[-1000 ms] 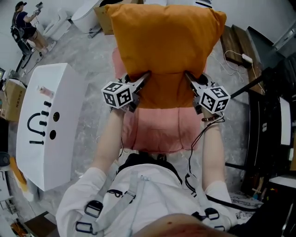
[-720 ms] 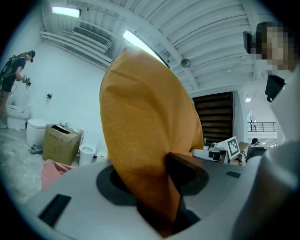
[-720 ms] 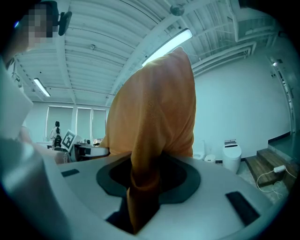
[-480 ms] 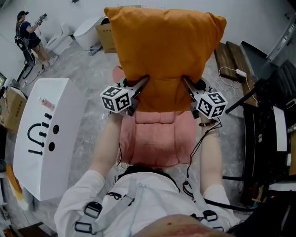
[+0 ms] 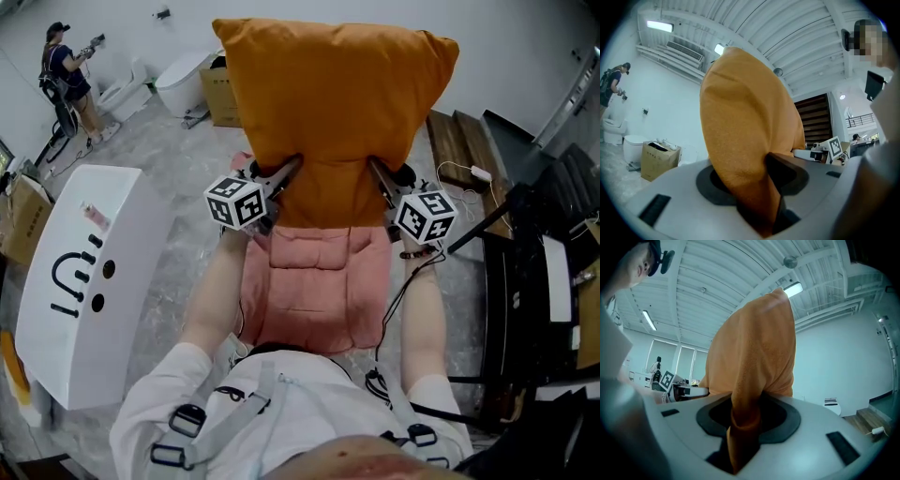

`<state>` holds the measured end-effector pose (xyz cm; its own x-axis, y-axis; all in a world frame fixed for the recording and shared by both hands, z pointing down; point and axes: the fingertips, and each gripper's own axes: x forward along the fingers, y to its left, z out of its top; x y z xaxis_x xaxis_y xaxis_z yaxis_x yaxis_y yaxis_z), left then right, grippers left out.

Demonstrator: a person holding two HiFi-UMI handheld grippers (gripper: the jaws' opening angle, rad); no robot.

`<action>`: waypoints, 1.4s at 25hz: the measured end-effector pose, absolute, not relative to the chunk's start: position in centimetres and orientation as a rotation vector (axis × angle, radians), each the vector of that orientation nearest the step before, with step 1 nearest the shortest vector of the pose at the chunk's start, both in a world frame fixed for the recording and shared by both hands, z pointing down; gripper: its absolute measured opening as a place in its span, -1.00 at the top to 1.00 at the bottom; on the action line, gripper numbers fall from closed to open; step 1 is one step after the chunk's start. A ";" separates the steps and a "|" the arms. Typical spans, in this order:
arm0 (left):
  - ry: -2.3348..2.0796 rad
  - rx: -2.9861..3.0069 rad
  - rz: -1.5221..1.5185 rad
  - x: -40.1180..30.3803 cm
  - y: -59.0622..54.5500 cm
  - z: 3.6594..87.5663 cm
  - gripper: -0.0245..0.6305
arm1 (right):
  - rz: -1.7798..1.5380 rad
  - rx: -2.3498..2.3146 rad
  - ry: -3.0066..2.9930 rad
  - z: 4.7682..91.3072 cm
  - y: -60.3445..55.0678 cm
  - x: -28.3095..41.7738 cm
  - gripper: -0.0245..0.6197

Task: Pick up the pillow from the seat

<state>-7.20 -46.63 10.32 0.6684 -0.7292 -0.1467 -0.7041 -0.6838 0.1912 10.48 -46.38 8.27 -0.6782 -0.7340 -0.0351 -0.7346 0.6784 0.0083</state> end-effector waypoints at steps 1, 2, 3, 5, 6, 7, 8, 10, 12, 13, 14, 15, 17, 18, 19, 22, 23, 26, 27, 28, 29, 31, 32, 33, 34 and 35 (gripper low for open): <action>-1.195 2.771 -0.330 -7.3 -46.7 9.6 0.31 | 0.056 -1.248 2.845 7.5 -46.4 10.3 0.48; -1.198 2.782 -0.337 -7.5 -46.8 8.9 0.31 | 0.077 -1.247 2.839 6.8 -46.3 10.2 0.48; -1.199 2.792 -0.342 -7.6 -46.8 8.3 0.31 | 0.094 -1.246 2.835 6.3 -46.3 10.0 0.48; -1.201 2.808 -0.348 -7.6 -46.8 7.4 0.31 | 0.115 -1.245 2.828 5.6 -46.1 10.0 0.48; -1.202 2.818 -0.350 -7.5 -46.8 7.0 0.30 | 0.124 -1.245 2.824 5.2 -46.1 10.1 0.48; -1.203 2.828 -0.353 -7.3 -46.8 6.5 0.30 | 0.133 -1.246 2.821 4.9 -46.1 10.3 0.48; -1.205 2.838 -0.356 -7.1 -46.8 6.1 0.30 | 0.143 -1.248 2.816 4.5 -46.1 10.5 0.48; -1.207 2.855 -0.367 -6.8 -46.8 5.2 0.30 | 0.165 -1.252 2.808 3.7 -46.1 10.8 0.47; -1.210 2.869 -0.377 -6.6 -46.7 4.5 0.30 | 0.190 -1.253 2.802 3.1 -46.0 10.9 0.47; -1.211 2.875 -0.383 -6.5 -46.7 4.3 0.30 | 0.200 -1.252 2.800 2.8 -46.0 10.9 0.47; -1.212 2.881 -0.389 -6.5 -46.6 4.0 0.30 | 0.209 -1.249 2.799 2.6 -45.9 11.0 0.47; -1.213 2.885 -0.396 -6.4 -46.6 3.8 0.30 | 0.220 -1.247 2.799 2.3 -45.9 11.1 0.47; -1.215 2.891 -0.412 -6.4 -46.6 3.5 0.30 | 0.248 -1.240 2.805 1.9 -45.8 11.0 0.47; -1.215 2.891 -0.418 -6.5 -46.6 3.4 0.30 | 0.263 -1.239 2.809 1.7 -45.8 10.9 0.47; -1.215 2.889 -0.423 -6.6 -46.5 3.3 0.30 | 0.276 -1.240 2.811 1.6 -45.7 10.7 0.47; -1.221 2.894 -0.432 -6.8 -46.3 3.0 0.31 | 0.297 -1.248 2.801 1.3 -45.4 10.4 0.47; -1.223 2.900 -0.435 -6.9 -46.2 2.8 0.31 | 0.301 -1.249 2.796 1.2 -45.4 10.4 0.47; -1.229 2.922 -0.442 -6.9 -46.1 2.0 0.30 | 0.309 -1.244 2.784 0.6 -45.2 10.3 0.47; -1.230 2.929 -0.445 -7.0 -46.0 1.8 0.30 | 0.311 -1.242 2.780 0.4 -45.2 10.3 0.47; -1.229 2.934 -0.447 -7.0 -46.0 1.5 0.31 | 0.315 -1.241 2.776 0.1 -45.1 10.3 0.47; -1.228 2.939 -0.450 -7.0 -45.9 1.3 0.30 | 0.320 -1.242 2.772 -0.1 -45.1 10.3 0.47; -1.222 2.944 -0.454 -6.9 -45.9 1.1 0.31 | 0.332 -1.246 2.768 -0.4 -45.0 10.3 0.47; -1.217 2.945 -0.456 -6.9 -45.9 1.0 0.31 | 0.336 -1.250 2.767 -0.4 -45.0 10.3 0.47; -1.212 2.944 -0.457 -6.8 -45.9 1.0 0.31 | 0.338 -1.254 2.768 -0.5 -45.0 10.3 0.47; -1.209 2.943 -0.460 -6.8 -45.9 1.0 0.31 | 0.339 -1.257 2.768 -0.5 -44.9 10.4 0.47; -1.207 2.942 -0.462 -6.8 -45.9 1.0 0.31 | 0.341 -1.260 2.767 -0.6 -44.9 10.3 0.47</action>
